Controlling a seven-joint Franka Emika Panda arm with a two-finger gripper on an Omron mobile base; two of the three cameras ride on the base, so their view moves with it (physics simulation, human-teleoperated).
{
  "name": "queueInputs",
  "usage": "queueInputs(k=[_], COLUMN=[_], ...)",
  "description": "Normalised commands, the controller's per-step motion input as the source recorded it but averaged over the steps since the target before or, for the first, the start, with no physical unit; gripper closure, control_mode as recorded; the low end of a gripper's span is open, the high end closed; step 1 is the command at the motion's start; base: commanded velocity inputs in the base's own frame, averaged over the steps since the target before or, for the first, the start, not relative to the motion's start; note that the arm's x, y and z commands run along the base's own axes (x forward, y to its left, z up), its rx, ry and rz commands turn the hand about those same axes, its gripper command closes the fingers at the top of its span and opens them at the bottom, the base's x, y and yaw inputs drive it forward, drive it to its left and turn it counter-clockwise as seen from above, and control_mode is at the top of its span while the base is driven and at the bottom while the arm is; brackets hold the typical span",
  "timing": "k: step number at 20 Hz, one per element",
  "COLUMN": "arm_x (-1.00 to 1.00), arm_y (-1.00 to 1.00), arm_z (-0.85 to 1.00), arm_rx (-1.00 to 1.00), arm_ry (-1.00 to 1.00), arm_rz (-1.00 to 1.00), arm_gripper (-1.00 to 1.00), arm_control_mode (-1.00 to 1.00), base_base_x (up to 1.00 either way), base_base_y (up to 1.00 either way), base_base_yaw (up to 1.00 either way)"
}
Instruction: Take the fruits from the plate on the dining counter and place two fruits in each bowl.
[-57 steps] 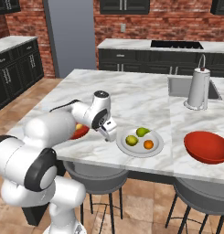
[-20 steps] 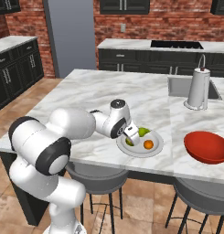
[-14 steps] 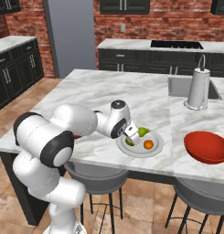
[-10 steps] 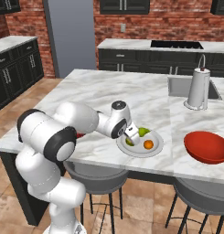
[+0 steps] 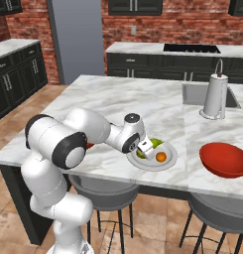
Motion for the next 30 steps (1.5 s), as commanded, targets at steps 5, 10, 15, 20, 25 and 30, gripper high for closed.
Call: queueInputs(k=[5,10,15,20,25,30], arm_x=[0.2,0.16,0.11,0.09,0.02,-0.09], arm_y=[0.0,0.0,0.0,0.0,-0.04,0.0], arm_z=[-0.12,-0.12,-0.14,-0.12,-0.12,0.28], arm_rx=[0.0,0.0,0.0,0.0,0.0,0.01], arm_ry=[0.0,0.0,0.0,0.0,0.0,0.0], arm_rz=[0.0,0.0,0.0,0.0,0.0,0.0], arm_gripper=[-1.0,-1.0,-1.0,1.0,1.0,1.0], arm_control_mode=[-1.0,-1.0,-1.0,-1.0,-1.0,-1.0], base_base_x=[0.0,0.0,0.0,0.0,0.0,0.0], base_base_y=[0.0,0.0,0.0,0.0,0.0,0.0], base_base_yaw=[0.0,0.0,0.0,0.0,0.0,0.0])
